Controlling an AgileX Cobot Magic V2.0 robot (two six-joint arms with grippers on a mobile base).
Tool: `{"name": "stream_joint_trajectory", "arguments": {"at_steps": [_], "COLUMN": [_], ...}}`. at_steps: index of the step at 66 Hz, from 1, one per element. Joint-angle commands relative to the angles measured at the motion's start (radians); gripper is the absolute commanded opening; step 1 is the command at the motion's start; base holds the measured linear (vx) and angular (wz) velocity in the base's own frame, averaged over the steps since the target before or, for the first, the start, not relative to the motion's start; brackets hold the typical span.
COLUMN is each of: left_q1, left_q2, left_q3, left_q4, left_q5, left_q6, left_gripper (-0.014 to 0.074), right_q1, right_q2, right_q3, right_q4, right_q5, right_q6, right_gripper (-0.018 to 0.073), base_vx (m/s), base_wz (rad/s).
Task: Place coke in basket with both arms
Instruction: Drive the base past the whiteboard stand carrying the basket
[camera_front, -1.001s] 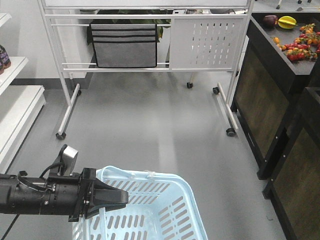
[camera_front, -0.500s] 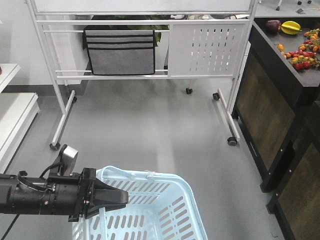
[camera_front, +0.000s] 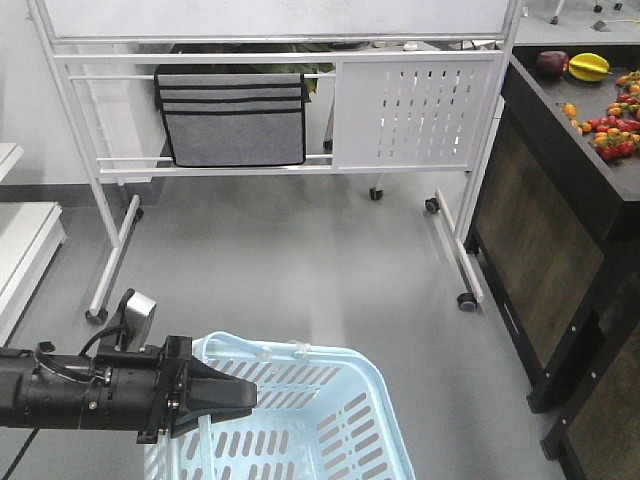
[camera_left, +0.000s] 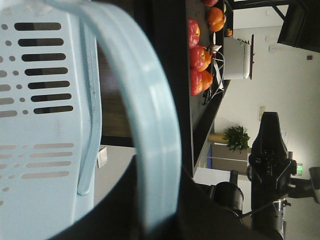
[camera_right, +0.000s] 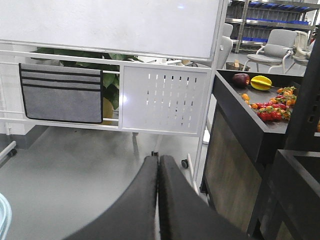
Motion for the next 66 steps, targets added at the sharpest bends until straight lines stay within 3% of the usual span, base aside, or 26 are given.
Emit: {"name": "stream_joint_trajectory", "arguments": {"at_steps": [1,66], "left_q1": [-0.004,-0.004], "left_q2": [-0.044,-0.044], "left_q3": [-0.013,-0.013], "left_q4": [-0.089,-0.089], "left_q5": [0.1,0.1], "left_q6": [0.006,0.006], "left_gripper": [-0.0006,-0.0006], "right_q1": [0.001,0.001], "right_q2": [-0.018,-0.018], "right_q3": [0.011,0.011], "right_q4": [-0.005,-0.005], "right_q5": [-0.075,-0.075], "right_q6": [-0.009,-0.009], "right_gripper": [-0.0009,-0.0009], "base_vx": [0.2,0.2], "base_wz": [-0.02,0.0]}}
